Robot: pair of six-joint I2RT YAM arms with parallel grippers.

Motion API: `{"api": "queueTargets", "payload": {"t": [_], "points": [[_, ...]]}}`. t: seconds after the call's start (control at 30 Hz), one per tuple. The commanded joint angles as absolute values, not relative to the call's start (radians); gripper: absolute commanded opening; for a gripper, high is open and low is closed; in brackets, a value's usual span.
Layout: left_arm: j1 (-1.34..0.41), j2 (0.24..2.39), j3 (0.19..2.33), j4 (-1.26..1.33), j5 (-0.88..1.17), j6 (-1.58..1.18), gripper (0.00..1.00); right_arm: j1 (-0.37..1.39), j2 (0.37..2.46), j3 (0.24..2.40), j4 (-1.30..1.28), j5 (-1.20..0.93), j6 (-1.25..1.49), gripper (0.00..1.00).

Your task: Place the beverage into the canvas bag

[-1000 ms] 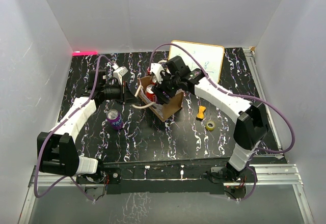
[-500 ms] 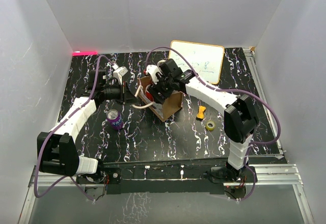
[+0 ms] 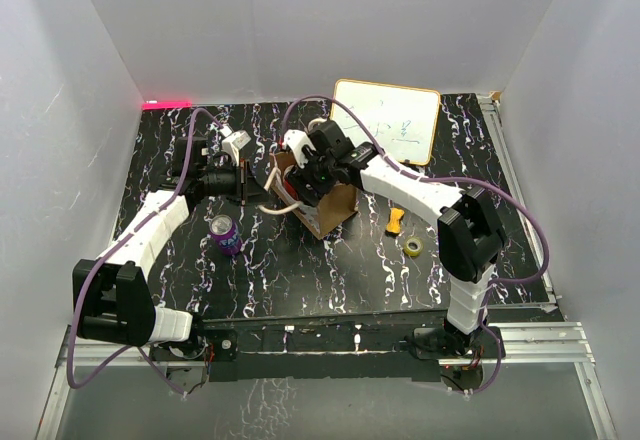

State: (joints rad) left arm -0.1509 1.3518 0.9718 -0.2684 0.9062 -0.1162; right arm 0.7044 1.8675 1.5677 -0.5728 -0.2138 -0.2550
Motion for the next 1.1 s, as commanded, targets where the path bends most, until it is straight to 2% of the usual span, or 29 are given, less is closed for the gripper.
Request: {"api": "queueTargets", "payload": {"t": [0.0, 0.5, 0.73, 1.07], "points": [[-0.153, 1.330, 0.987, -0.263, 0.945, -0.117, 0.00, 0.710, 1.855, 1.558, -0.437, -0.217, -0.295, 0.20], [-0.153, 1.328, 0.980, -0.259, 0.945, -0.117, 0.00, 0.710, 1.890, 1.555, -0.465, -0.305, -0.536, 0.44], [-0.153, 1.339, 0.986, -0.262, 0.948, -0.118, 0.00, 0.708, 1.902, 1.575, -0.519, -0.347, -0.731, 0.45], [-0.153, 1.316, 0.968, -0.252, 0.948, -0.116, 0.00, 0.691, 1.979, 1.641, -0.580, -0.412, -0.770, 0.46]]}}
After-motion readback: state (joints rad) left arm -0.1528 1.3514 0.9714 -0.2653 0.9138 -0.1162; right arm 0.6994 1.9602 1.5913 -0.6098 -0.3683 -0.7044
